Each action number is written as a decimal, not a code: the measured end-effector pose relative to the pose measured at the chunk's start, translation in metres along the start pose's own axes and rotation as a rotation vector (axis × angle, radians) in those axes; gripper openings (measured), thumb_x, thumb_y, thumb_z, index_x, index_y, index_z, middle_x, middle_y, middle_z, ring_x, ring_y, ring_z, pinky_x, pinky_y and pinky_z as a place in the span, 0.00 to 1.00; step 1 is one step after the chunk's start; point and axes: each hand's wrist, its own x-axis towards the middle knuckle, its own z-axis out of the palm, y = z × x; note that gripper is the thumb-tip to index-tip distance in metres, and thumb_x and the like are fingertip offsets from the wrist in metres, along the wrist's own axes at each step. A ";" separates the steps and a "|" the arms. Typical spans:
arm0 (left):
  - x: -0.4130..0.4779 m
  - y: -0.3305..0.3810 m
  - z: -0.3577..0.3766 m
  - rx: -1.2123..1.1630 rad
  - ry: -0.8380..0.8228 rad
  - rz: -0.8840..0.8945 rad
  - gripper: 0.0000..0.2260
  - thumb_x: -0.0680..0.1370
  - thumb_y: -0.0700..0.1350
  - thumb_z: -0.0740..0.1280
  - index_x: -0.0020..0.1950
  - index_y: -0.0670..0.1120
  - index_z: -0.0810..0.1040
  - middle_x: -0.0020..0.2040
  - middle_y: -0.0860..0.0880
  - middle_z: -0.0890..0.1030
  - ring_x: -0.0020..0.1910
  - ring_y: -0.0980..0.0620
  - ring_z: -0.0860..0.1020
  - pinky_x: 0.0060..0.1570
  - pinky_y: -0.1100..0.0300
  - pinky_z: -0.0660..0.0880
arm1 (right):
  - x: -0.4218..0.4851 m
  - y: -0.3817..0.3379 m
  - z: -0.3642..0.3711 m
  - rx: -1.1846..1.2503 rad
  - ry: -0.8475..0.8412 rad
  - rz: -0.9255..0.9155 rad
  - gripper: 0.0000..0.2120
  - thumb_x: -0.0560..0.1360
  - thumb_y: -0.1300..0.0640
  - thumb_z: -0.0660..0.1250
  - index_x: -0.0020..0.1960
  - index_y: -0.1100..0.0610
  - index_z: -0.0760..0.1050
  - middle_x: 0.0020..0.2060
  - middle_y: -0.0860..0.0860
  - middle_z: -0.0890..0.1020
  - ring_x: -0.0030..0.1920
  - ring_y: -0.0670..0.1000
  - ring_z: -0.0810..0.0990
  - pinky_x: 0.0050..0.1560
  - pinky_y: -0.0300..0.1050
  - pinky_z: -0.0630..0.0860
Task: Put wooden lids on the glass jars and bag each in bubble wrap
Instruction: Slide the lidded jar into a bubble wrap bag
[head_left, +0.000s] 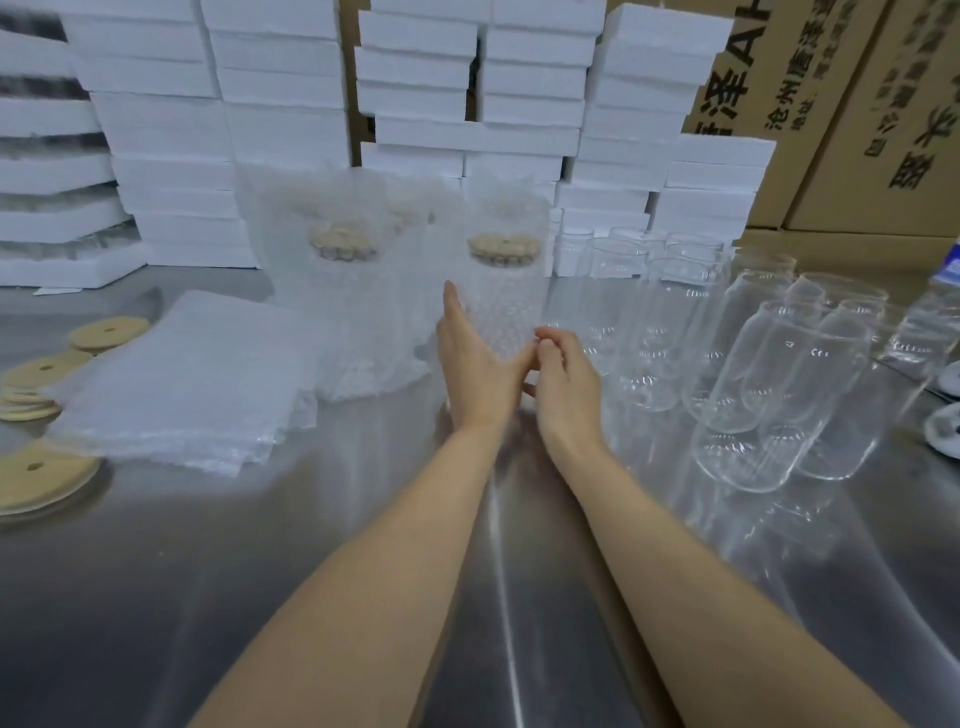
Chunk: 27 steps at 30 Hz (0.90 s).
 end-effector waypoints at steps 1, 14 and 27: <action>0.006 -0.003 0.003 -0.001 0.019 0.002 0.49 0.67 0.46 0.78 0.78 0.47 0.50 0.72 0.45 0.63 0.73 0.50 0.62 0.70 0.58 0.62 | 0.004 0.001 0.003 -0.001 -0.031 0.003 0.15 0.81 0.59 0.57 0.64 0.58 0.75 0.59 0.52 0.79 0.60 0.54 0.78 0.64 0.57 0.74; 0.062 -0.022 0.033 -0.118 0.025 -0.055 0.42 0.70 0.56 0.68 0.78 0.44 0.53 0.75 0.44 0.59 0.74 0.49 0.60 0.73 0.53 0.59 | 0.059 0.017 0.035 -0.104 -0.101 -0.048 0.22 0.82 0.53 0.56 0.75 0.55 0.62 0.68 0.50 0.71 0.65 0.47 0.71 0.63 0.36 0.65; 0.100 -0.044 0.048 -0.216 -0.024 -0.143 0.21 0.82 0.51 0.57 0.74 0.46 0.62 0.73 0.47 0.63 0.71 0.50 0.64 0.66 0.60 0.64 | 0.092 0.035 0.055 -0.152 -0.126 -0.153 0.26 0.81 0.53 0.57 0.78 0.54 0.57 0.75 0.52 0.62 0.73 0.48 0.62 0.68 0.36 0.58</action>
